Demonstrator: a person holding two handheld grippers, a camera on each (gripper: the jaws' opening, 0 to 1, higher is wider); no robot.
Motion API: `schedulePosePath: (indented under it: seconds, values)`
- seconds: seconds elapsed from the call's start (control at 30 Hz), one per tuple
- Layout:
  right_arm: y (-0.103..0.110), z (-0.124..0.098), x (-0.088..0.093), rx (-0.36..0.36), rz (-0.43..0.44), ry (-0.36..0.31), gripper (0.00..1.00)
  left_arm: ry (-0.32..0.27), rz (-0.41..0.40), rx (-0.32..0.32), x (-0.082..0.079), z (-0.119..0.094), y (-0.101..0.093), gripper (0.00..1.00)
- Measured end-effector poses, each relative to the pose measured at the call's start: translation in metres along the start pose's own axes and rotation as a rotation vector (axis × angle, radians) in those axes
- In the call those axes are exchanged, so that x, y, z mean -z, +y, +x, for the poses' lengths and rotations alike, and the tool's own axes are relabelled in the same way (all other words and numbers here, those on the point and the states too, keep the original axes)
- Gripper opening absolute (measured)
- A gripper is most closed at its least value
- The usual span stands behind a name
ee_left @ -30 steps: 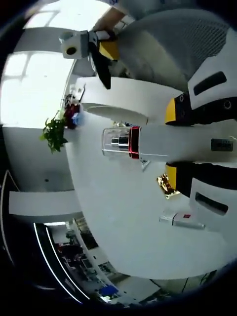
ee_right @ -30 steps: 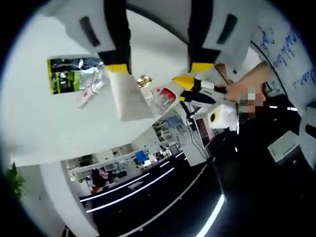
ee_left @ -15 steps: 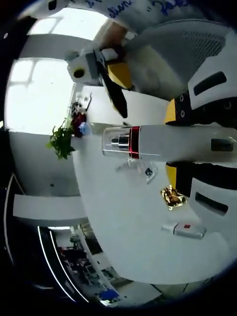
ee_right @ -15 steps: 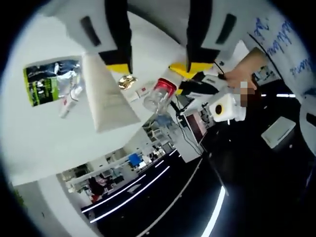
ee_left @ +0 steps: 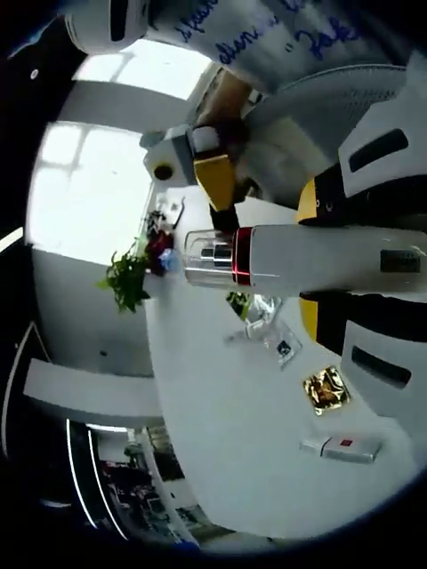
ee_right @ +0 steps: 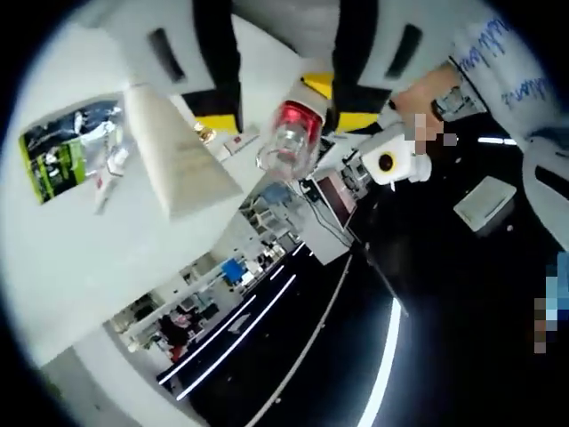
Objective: Arrange the skincare products in the storage area until every visible bottle or jar stands upright without overlapping.
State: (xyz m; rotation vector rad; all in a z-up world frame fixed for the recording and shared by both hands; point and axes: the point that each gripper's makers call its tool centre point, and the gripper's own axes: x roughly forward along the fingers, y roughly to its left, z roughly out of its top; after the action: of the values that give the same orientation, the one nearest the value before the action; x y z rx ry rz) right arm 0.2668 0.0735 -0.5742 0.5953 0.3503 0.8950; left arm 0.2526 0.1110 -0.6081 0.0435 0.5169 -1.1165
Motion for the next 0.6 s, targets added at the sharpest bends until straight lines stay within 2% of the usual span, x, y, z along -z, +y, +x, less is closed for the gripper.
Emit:
schedulePosePath:
  seconds: [0.2,0.37,0.6]
  values:
    - [0.0,-0.002,-0.009,-0.027,0.066,-0.052,0.38,-0.015,-0.01,0.063,-0.002,0.005,-0.013,0.25]
    - [0.002,-0.003,-0.012,-0.036,0.07,-0.061,0.34,-0.023,-0.032,0.1,0.001,0.009,-0.019,0.25]
    - [0.006,-0.004,-0.009,-0.037,0.032,-0.048,0.31,0.019,-0.013,0.113,0.007,0.014,-0.024,0.25]
